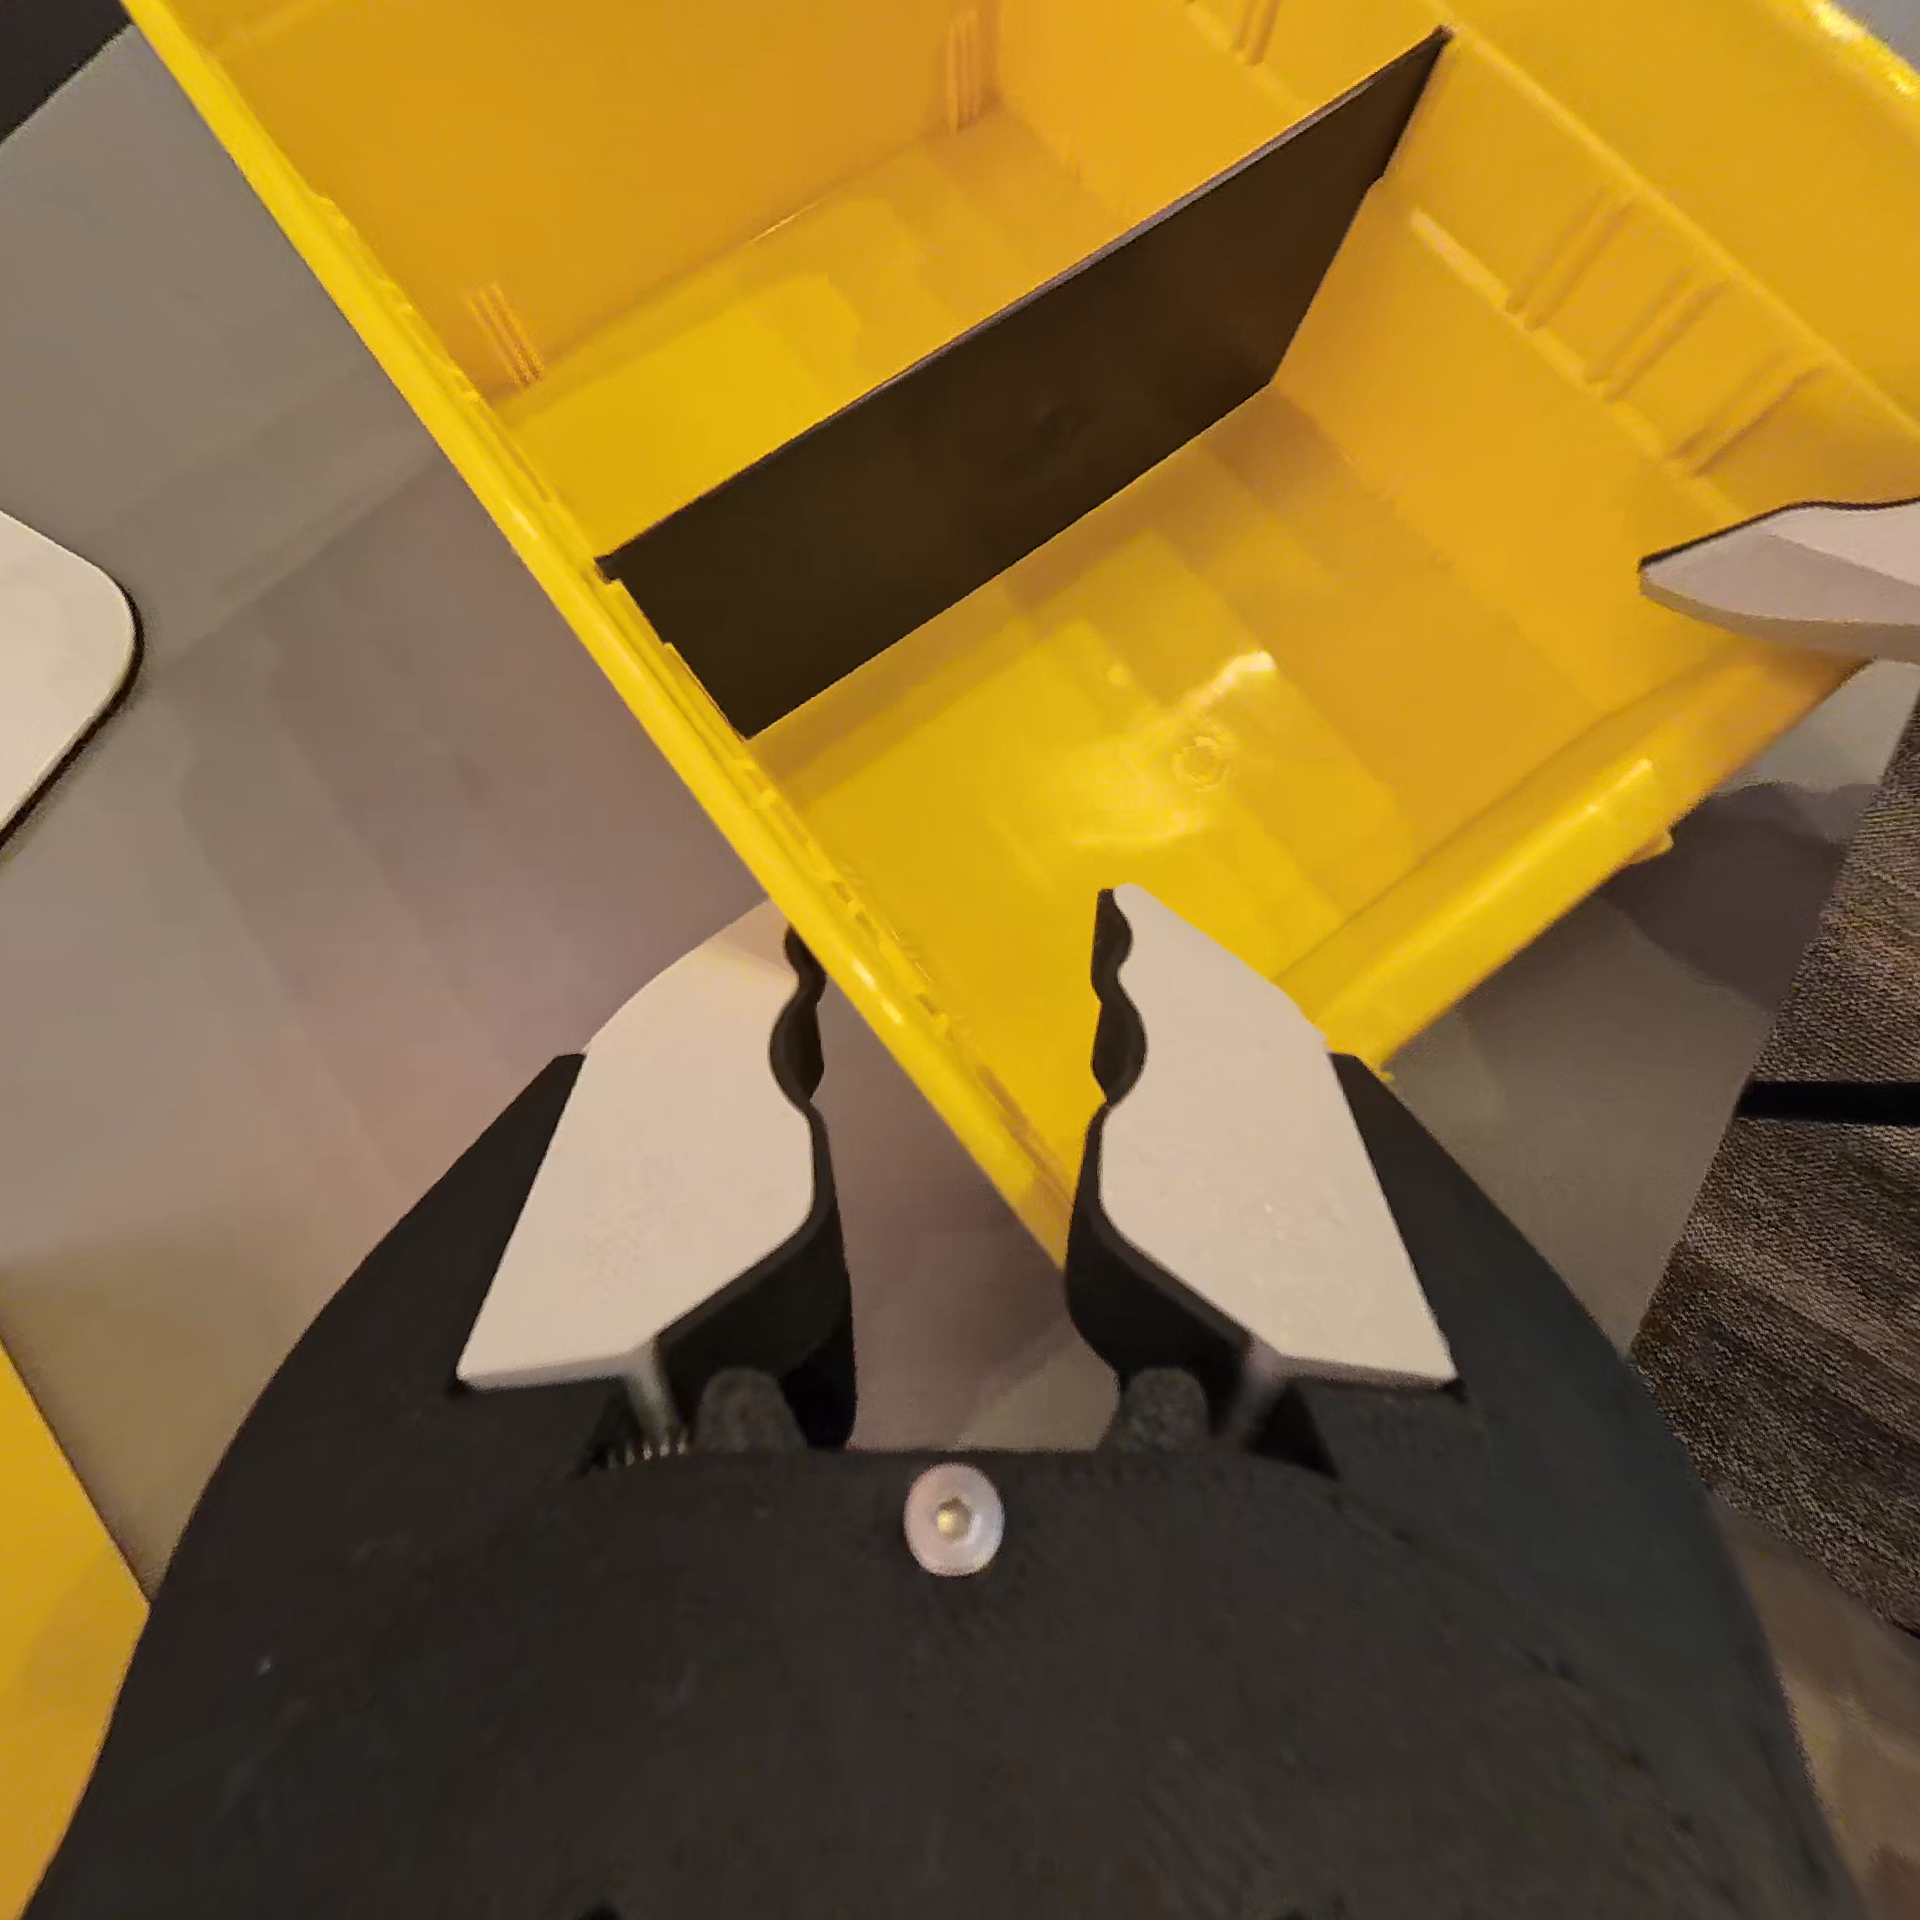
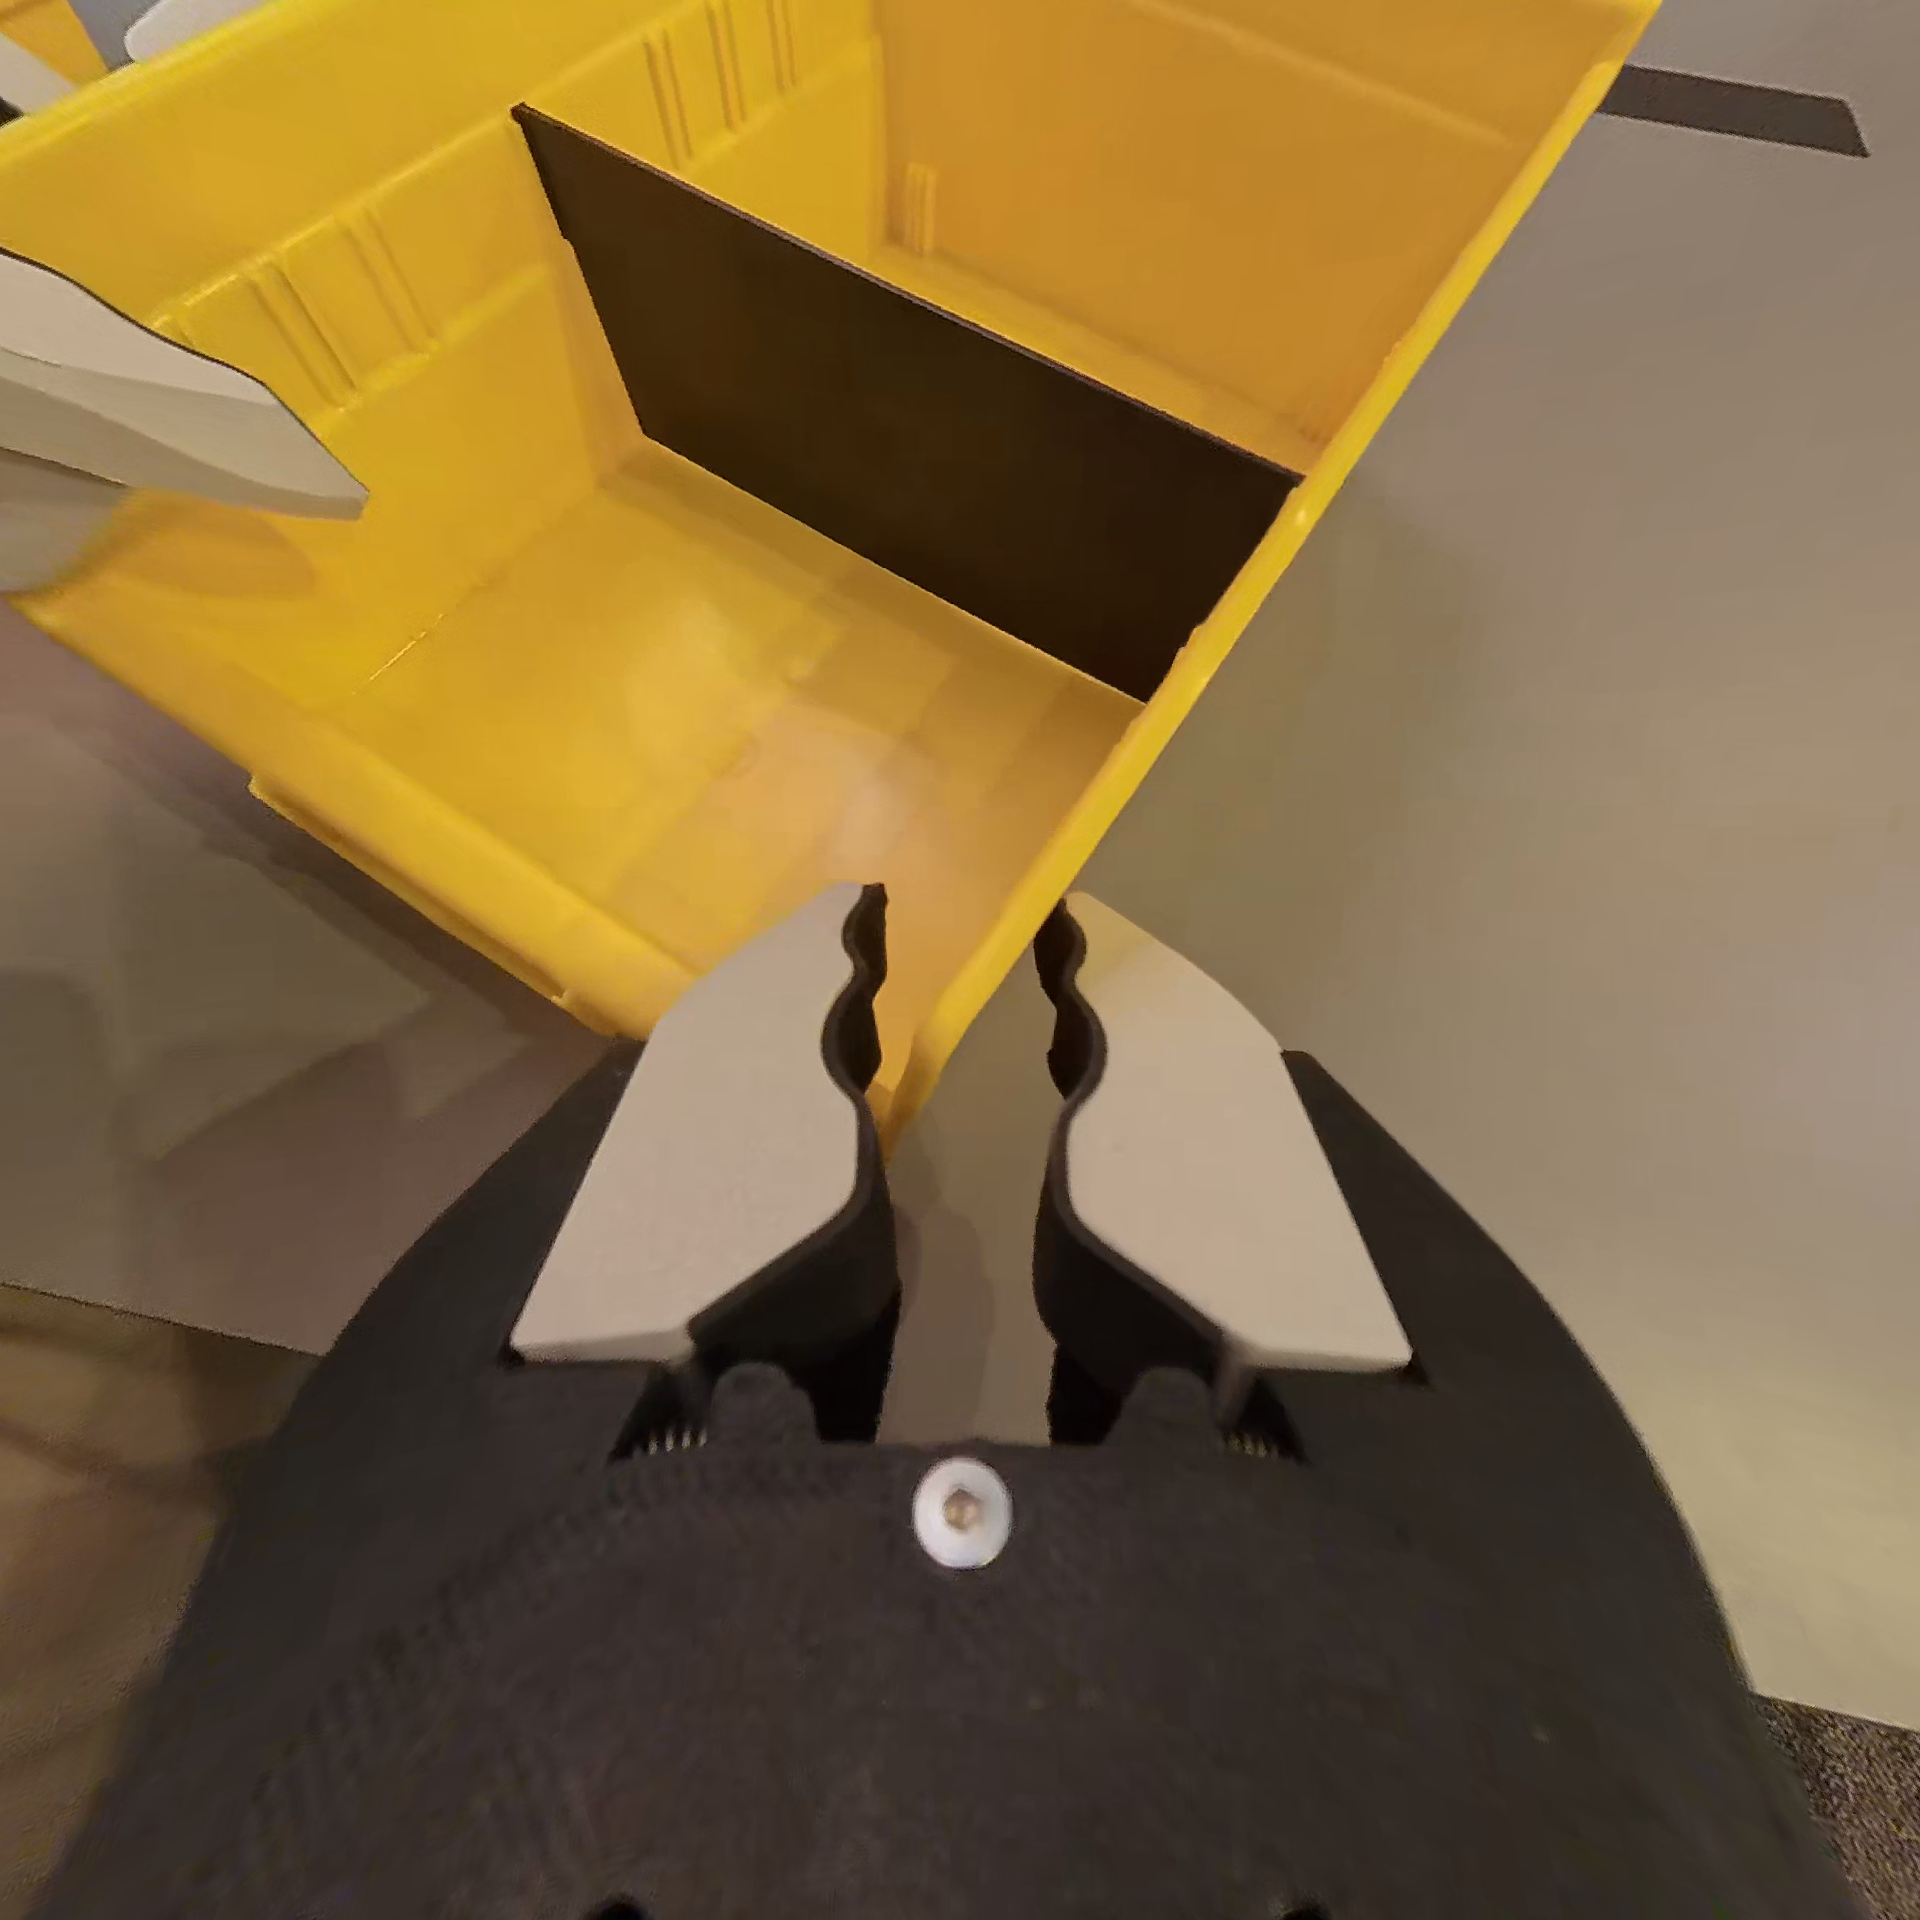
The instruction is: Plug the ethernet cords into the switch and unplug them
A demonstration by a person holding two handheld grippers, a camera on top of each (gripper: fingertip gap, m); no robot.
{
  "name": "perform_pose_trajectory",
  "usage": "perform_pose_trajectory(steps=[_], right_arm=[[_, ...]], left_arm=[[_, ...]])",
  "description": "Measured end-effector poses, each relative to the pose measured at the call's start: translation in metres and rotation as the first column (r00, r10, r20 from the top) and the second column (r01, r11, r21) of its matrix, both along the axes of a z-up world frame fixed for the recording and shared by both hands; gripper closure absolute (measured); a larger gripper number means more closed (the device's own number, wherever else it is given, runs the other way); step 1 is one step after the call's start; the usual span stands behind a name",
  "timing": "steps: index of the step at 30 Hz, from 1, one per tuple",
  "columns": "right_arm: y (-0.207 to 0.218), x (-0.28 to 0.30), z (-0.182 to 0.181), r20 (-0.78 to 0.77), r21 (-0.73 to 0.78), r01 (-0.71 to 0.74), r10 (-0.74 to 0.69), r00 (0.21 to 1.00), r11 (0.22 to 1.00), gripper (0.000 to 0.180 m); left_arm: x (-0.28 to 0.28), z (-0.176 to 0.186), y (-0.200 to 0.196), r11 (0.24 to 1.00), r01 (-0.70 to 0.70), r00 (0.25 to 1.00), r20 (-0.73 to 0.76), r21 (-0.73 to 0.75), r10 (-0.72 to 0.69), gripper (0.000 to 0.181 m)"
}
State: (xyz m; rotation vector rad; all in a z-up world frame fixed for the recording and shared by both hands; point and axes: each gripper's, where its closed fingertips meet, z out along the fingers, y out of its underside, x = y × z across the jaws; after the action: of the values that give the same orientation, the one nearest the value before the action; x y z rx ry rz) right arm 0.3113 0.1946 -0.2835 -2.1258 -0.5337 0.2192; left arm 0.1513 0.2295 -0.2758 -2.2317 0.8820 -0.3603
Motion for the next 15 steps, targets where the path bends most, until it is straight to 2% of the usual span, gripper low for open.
perform_pose_trajectory(steps=[4, 6, 9, 12, 15], right_arm=[[0.005, 0.008, 0.000, 0.012, 0.008, 0.020, -0.020, 1.000, 1.000, 0.156], [0.009, 0.014, 0.000, 0.024, 0.014, 0.032, -0.033, 0.999, 0.999, 0.160], [0.014, 0.029, 0.000, 0.029, 0.015, 0.056, -0.057, 0.998, 0.998, 0.167], [0.017, 0.043, 0.000, 0.017, 0.006, 0.061, -0.061, 0.998, 0.998, 0.172], [0.017, 0.056, -0.002, 0.018, -0.007, 0.061, -0.061, 0.998, 0.998, 0.176]], left_arm=[[-0.007, 0.021, -0.006, 0.999, -0.002, 1.000, 0.030, 0.034, 0.001, 0.132], [-0.019, 0.044, -0.013, 0.994, -0.008, 1.000, 0.024, 0.108, 0.005, 0.139], [-0.056, 0.081, -0.027, 0.980, -0.032, 0.999, 0.014, 0.196, 0.029, 0.139], [-0.137, 0.102, -0.035, 0.955, -0.123, 0.987, -0.070, 0.270, 0.146, 0.138], [-0.255, 0.096, -0.043, 0.911, -0.298, 0.921, -0.167, 0.284, 0.353, 0.136]])
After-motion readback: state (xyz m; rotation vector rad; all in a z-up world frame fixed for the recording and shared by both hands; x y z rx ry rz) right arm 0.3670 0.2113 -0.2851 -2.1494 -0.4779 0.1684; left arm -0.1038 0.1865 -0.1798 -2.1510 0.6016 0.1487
